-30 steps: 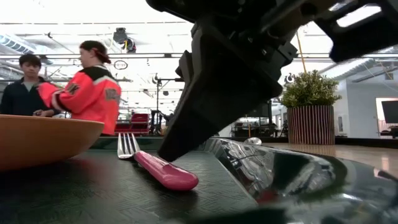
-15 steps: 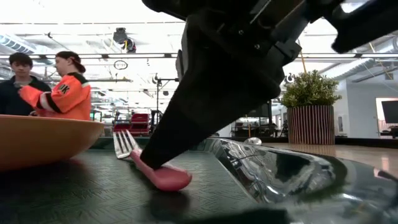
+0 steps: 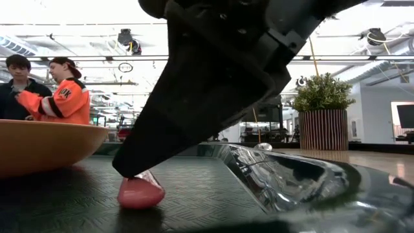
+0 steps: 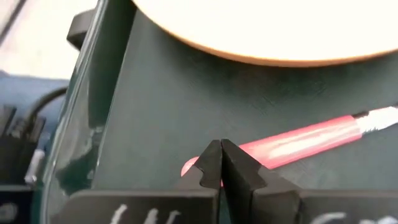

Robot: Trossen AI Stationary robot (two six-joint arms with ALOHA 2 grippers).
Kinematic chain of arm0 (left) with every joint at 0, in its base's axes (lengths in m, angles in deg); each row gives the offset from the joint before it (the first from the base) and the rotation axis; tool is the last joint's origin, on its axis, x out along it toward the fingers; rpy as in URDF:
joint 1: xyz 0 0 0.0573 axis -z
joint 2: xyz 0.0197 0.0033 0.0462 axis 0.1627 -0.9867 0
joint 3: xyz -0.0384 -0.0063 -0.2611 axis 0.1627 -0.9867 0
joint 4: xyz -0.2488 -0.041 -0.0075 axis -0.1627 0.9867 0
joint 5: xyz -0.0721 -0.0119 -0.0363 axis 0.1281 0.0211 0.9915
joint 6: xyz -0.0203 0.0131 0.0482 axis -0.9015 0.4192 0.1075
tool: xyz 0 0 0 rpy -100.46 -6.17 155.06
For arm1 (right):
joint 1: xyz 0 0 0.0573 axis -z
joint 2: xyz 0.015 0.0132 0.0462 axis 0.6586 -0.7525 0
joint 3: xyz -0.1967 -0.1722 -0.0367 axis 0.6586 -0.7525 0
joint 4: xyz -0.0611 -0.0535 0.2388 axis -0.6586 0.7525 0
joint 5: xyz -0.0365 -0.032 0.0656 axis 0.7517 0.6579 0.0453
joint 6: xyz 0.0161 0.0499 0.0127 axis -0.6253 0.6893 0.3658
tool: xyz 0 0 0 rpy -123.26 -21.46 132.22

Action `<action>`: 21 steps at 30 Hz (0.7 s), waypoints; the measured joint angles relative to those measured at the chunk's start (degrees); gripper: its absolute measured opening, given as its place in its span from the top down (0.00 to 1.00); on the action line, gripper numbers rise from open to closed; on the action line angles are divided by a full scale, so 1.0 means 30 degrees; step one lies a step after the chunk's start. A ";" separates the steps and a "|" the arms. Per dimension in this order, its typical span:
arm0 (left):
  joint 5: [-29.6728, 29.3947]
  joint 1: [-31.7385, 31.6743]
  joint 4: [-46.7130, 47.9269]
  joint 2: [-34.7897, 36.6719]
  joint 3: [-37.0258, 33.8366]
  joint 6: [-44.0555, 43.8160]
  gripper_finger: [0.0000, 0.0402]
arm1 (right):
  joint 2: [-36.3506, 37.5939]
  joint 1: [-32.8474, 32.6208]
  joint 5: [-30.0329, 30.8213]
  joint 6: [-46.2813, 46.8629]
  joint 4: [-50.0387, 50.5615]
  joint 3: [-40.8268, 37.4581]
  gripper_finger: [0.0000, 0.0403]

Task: Pick and place plate/cup/fork/spoon on tray
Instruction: Put the pink fork on the black tray to the right of the orange plate

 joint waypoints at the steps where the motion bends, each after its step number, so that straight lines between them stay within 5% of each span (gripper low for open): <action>1: 0.0007 0.0000 0.0014 0.0000 0.0000 0.0000 0.68 | 0.0000 0.0035 -0.0005 0.0445 -0.0036 0.0000 1.00; 12: 0.0017 0.0000 -0.0255 0.0000 0.0000 0.0294 0.68 | 0.2144 0.0071 0.0936 0.1028 0.0547 0.0015 1.00; 21: 0.0015 0.0000 -0.0444 0.0000 0.0000 0.0663 0.68 | 0.1375 -0.0178 0.0941 0.1399 0.2496 -0.0001 1.00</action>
